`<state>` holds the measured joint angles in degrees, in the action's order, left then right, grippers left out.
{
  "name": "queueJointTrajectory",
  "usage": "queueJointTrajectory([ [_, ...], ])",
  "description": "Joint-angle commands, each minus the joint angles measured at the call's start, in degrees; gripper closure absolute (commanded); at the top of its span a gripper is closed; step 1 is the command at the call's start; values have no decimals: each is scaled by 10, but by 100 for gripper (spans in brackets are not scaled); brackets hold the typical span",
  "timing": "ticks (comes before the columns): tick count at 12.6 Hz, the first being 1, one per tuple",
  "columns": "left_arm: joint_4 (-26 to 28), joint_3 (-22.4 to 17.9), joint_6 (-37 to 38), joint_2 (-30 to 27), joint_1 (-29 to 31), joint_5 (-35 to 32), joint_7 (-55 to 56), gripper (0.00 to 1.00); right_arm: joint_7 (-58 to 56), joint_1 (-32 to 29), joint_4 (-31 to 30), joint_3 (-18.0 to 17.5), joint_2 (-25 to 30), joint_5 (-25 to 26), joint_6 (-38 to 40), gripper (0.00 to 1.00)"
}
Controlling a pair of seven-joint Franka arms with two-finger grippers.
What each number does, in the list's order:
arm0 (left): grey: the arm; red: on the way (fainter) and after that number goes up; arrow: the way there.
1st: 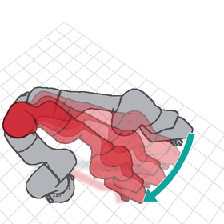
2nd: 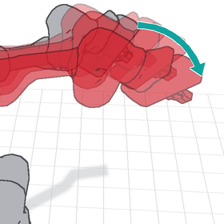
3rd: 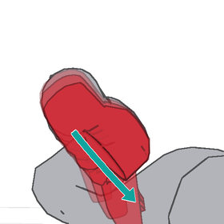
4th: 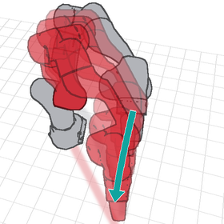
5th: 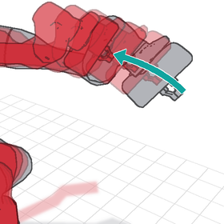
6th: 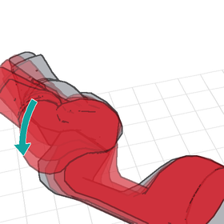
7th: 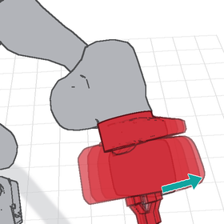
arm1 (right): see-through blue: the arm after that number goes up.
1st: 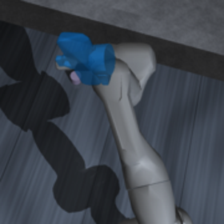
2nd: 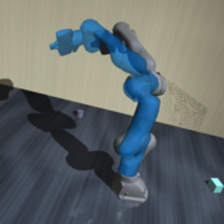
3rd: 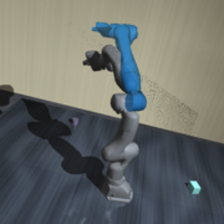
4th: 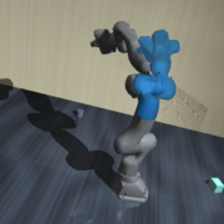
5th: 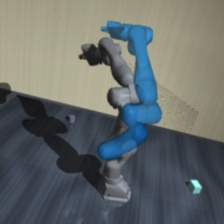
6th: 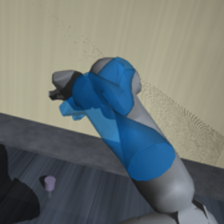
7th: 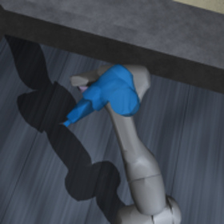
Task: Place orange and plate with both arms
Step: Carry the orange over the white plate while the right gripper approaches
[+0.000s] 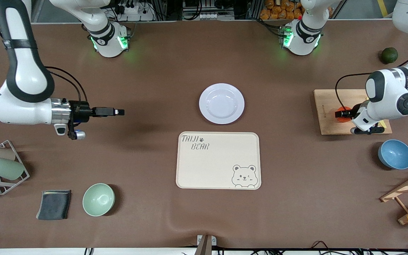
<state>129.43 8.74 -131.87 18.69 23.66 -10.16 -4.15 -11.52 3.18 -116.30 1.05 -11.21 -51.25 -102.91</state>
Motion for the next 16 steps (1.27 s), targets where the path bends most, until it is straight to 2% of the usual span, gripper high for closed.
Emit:
queueJointTrajectory([
  [1, 4, 5, 7, 0, 6, -17, 5, 100, -35, 23, -43, 2, 15, -58, -29, 0],
  [3, -7, 12, 36, -14, 3, -17, 5, 100, -75, 29, -66, 3, 10, -103, -40, 0],
  [8, -123, 95, 163, -35, 2, -8, 22, 100, -98, 90, -96, 3, 13, -122, -126, 0],
  [9, -147, 120, 188, -35, 2, -8, 46, 100, -100, 96, -98, 3, 11, -130, -133, 0],
  [11, -182, 172, 217, -34, 2, -7, 104, 100, -150, 102, -118, 3, 7, -186, -136, 0],
  [14, -211, 259, 223, -27, -4, -7, 233, 100, -206, 158, -142, 2, 0, -247, -206, 0],
  [16, -224, 299, 223, -18, -32, -7, 330, 100, -240, 181, -150, 3, -3, -291, -215, 0],
])
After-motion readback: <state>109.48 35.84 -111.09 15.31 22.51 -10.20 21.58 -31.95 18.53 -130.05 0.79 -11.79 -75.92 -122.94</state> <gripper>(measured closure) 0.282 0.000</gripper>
